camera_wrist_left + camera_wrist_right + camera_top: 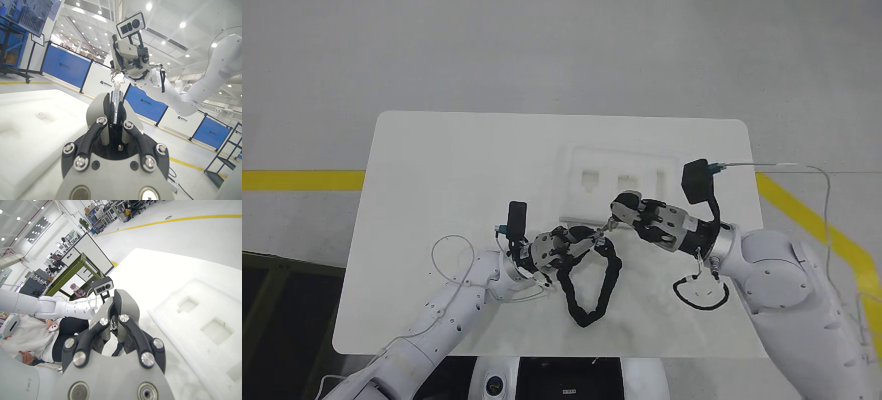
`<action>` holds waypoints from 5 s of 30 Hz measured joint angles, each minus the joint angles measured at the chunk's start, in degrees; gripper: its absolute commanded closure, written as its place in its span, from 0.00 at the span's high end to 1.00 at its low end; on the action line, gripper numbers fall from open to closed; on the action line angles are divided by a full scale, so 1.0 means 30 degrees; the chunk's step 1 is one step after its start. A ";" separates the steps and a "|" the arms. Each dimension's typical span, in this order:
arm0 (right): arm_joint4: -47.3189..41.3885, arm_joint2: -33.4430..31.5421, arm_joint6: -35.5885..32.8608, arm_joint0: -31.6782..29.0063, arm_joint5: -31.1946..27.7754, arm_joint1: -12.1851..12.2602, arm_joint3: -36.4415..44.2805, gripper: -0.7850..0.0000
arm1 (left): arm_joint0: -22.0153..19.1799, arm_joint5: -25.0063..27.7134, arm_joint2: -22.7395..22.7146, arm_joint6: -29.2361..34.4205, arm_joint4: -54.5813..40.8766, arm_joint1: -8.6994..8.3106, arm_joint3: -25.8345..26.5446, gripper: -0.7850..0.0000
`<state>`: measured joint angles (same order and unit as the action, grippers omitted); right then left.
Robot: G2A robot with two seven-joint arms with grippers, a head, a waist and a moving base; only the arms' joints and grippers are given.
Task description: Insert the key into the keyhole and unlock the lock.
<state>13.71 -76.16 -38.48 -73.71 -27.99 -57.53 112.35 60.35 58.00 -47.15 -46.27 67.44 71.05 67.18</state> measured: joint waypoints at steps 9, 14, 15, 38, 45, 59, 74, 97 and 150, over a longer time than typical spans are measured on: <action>0.0098 -0.0627 0.0252 -0.0109 -0.0010 0.0077 0.0457 0.00 | 0.0030 0.0000 -0.0104 -0.0006 0.0104 0.0021 0.0007 0.00; 0.0104 -0.1601 -0.0414 -0.0171 -0.0067 0.0235 0.0885 0.00 | -0.0077 0.0000 -0.0238 -0.0006 0.0593 -0.0053 -0.0226 0.00; 0.0064 -0.1772 -0.0698 -0.0137 -0.0177 0.0275 0.0858 0.00 | -0.0112 0.0000 -0.0286 -0.0005 0.0610 -0.0079 -0.0273 0.00; -0.1145 -0.2459 -0.5480 0.0787 -0.2354 0.0835 0.0071 1.00 | -0.2551 0.0000 0.2379 -0.0005 0.1144 -0.2366 0.0419 0.00; 0.0506 -0.2545 -0.4818 0.0926 -0.2749 0.0866 0.0601 1.00 | -0.2645 0.0000 0.2469 -0.0005 0.1400 -0.2771 0.0814 0.00; 1.4229 -0.1583 0.4268 0.1330 -0.9993 0.0441 -0.0326 1.00 | -0.3380 0.0000 0.4271 0.0505 -0.1295 -0.3359 -0.0289 0.00; 2.1683 0.1426 1.0361 0.2199 -1.0004 0.0408 -0.1324 0.36 | -0.5306 0.0000 0.7707 0.1818 -0.5473 -0.4154 0.0179 0.00; 2.1865 0.2228 1.1097 0.2554 -1.0004 0.0931 -0.1453 0.00 | -0.6237 0.0000 0.9388 0.1722 -0.6432 -0.4619 0.0173 0.00; 0.7948 0.3929 0.2943 0.4060 -0.5866 0.1515 -0.2132 1.00 | -0.3372 -0.3624 0.2067 0.2391 0.2346 -0.5800 0.3378 0.00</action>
<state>37.56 -64.37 -29.66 -61.53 -45.59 -52.99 105.95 50.23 47.13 -40.95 -39.09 74.48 53.65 77.31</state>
